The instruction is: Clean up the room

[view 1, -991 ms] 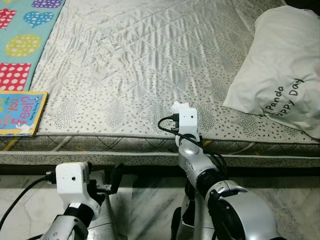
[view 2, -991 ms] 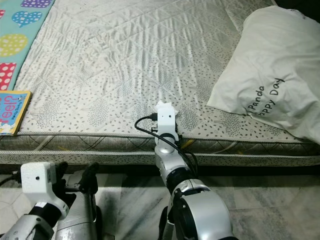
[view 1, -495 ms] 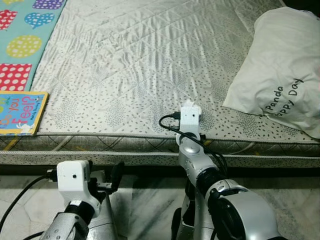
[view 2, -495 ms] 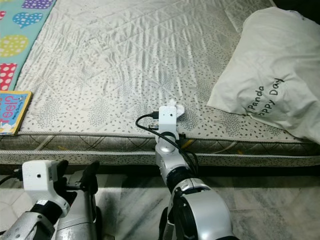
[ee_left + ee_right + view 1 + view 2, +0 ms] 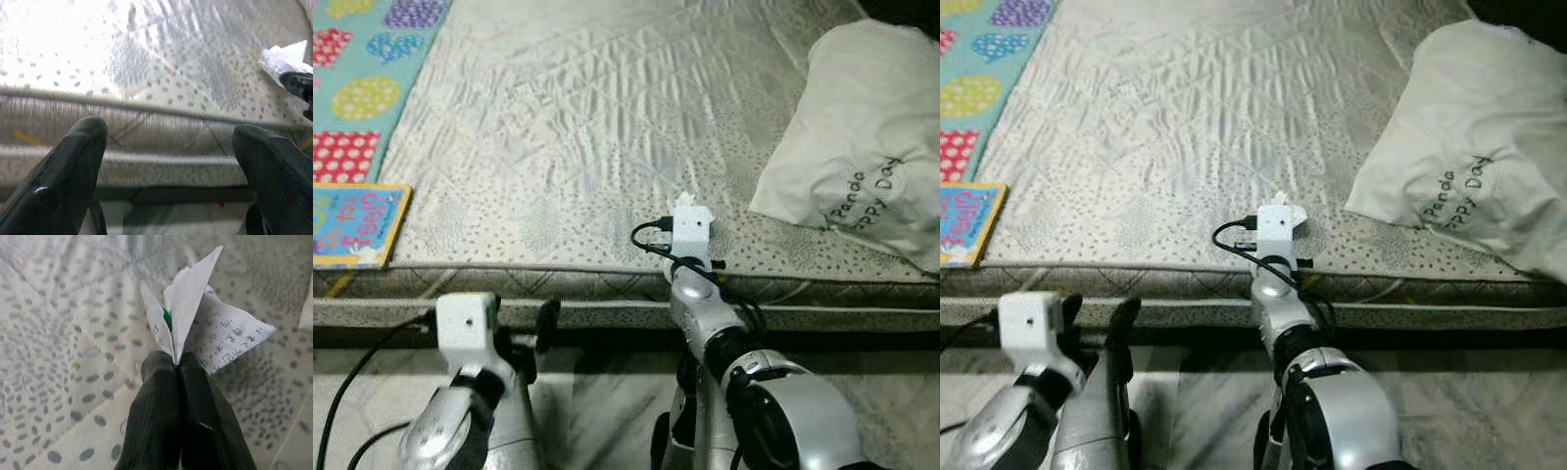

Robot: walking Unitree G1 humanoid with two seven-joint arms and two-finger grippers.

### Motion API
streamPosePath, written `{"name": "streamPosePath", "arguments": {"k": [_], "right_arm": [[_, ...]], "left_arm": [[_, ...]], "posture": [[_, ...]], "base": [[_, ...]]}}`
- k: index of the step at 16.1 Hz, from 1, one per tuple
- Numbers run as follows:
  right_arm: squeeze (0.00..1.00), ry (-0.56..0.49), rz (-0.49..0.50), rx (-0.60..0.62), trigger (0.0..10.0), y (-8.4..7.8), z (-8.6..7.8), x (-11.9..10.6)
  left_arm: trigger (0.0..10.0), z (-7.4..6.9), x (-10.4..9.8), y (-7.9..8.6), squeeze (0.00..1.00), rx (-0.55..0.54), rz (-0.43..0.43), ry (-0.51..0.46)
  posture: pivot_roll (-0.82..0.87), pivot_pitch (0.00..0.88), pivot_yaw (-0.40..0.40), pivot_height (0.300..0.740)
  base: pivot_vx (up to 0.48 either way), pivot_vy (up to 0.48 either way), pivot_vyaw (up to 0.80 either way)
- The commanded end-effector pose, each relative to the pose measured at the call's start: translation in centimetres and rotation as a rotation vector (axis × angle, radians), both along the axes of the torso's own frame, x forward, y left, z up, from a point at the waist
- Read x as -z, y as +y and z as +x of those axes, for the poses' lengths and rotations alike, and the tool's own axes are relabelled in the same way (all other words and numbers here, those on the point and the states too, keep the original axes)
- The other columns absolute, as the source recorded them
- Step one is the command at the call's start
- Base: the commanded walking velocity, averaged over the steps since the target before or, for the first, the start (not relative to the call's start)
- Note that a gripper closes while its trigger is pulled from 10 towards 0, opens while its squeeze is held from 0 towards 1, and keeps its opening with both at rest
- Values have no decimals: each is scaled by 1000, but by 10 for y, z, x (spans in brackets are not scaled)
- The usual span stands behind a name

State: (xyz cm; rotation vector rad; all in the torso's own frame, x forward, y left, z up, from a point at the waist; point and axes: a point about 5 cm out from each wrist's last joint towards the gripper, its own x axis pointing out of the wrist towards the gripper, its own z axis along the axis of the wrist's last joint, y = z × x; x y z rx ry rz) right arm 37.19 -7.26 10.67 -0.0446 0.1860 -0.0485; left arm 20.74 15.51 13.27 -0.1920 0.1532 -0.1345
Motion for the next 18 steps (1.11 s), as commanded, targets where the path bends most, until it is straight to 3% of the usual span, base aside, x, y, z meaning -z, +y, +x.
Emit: {"name": "streamPosePath", "arguments": {"k": [1, 5, 8, 10, 11, 15, 18], "right_arm": [[0, -26, 23, -11, 0, -5, 3, -4], [0, -107, 73, -74, 0, -17, 3, -10], [0, -211, 160, -150, 0, -32, -16, -11], [0, -226, 174, -157, 0, -36, -23, -12], [0, -241, 196, -161, 10000, -53, -44, -17], [0, -240, 219, -182, 10000, -68, -67, -21], [0, -262, 249, -166, 10000, -71, -68, -29]], "left_arm": [[10000, 6, 5, 2, 0, -17, 14, -4], [10000, 23, 7, 6, 0, -84, 42, -33], [10000, 31, 16, 15, 0, -143, 48, -42], [10000, 31, 16, 17, 0, -153, 53, -49], [10000, 37, 19, 23, 0, -177, 59, -63], [10000, 40, 22, 23, 0, -166, 40, -79], [10000, 45, 17, 24, 0, -171, 23, -106]], "posture": [[166, 78, -74, 529], [92, 6, -50, 529], [40, 0, -36, 529], [40, 0, -36, 529], [-1, 0, -23, 529], [-37, 0, -14, 529], [-42, 0, -16, 529]], "base": [[0, 0, 0], [0, 0, 0], [0, 0, 0], [0, 0, 0], [0, 0, 0], [0, 0, 0], [0, 0, 0]]}}
